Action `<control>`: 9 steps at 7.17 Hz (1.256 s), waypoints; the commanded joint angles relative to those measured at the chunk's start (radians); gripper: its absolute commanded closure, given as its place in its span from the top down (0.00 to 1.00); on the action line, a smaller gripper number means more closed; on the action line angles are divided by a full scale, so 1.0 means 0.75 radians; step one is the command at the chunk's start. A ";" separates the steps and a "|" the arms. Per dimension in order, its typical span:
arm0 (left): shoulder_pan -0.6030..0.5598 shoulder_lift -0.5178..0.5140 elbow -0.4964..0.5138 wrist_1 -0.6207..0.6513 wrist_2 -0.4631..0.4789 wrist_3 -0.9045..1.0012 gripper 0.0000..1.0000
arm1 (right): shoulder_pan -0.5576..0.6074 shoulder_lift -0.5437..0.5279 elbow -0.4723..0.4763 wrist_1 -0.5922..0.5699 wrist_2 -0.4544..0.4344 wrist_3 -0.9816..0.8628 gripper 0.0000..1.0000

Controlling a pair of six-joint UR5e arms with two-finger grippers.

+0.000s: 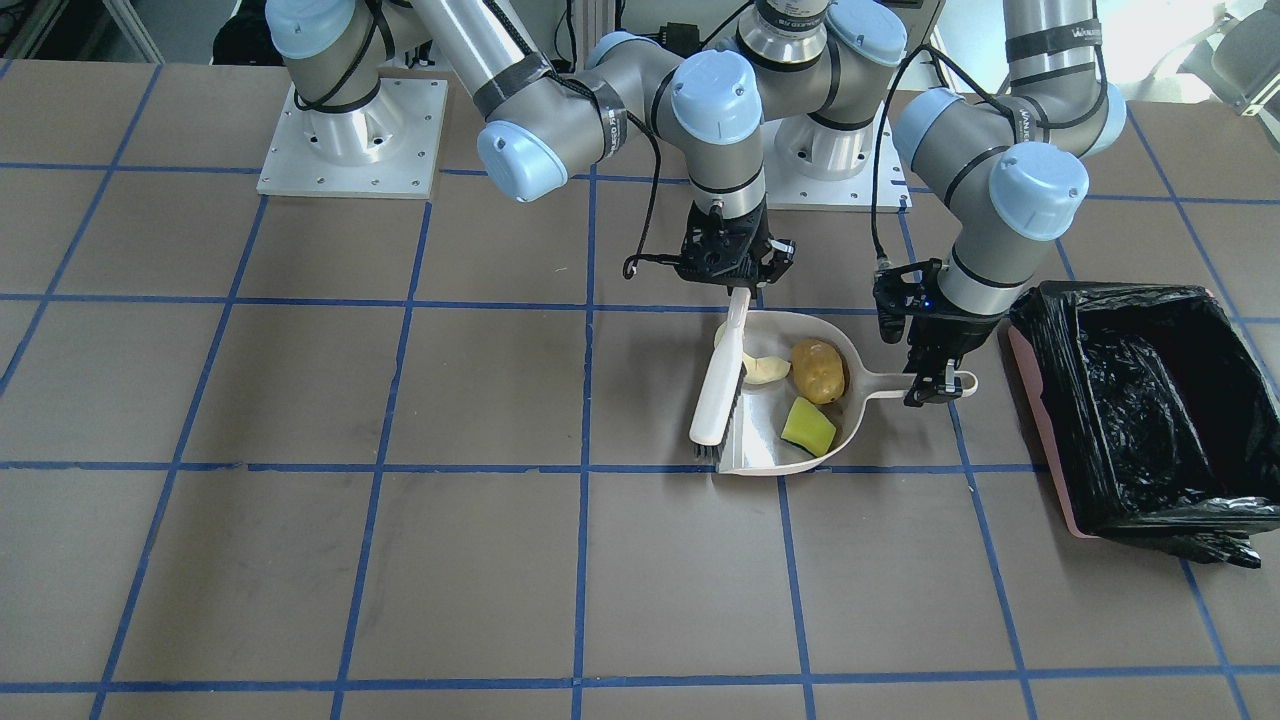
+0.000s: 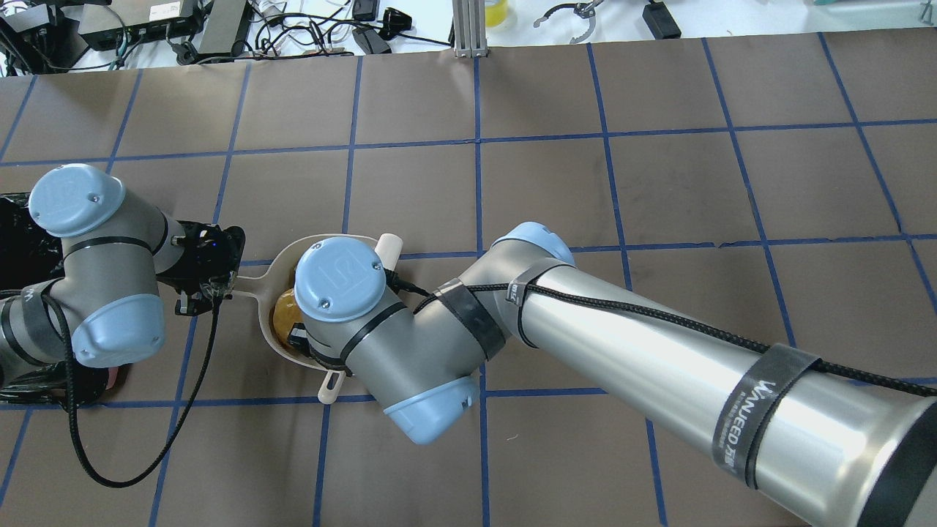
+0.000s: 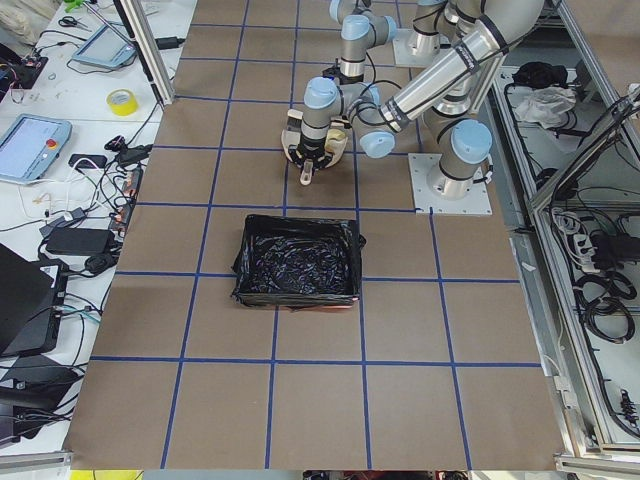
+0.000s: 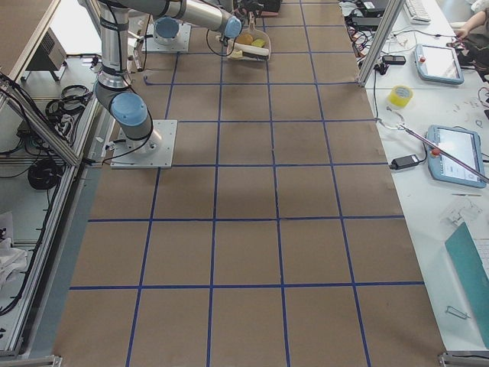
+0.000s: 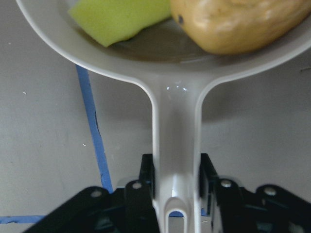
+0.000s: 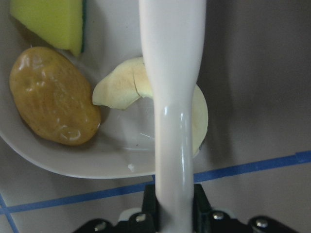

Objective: Sweep and dump trash into bin
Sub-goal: 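Lift the dustpan over the bin with the left gripper while the right withdraws the brush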

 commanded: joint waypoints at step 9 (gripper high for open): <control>0.310 -0.020 0.571 -0.758 -0.355 0.030 0.00 | -0.893 -0.255 -0.162 0.696 -0.125 -1.066 0.00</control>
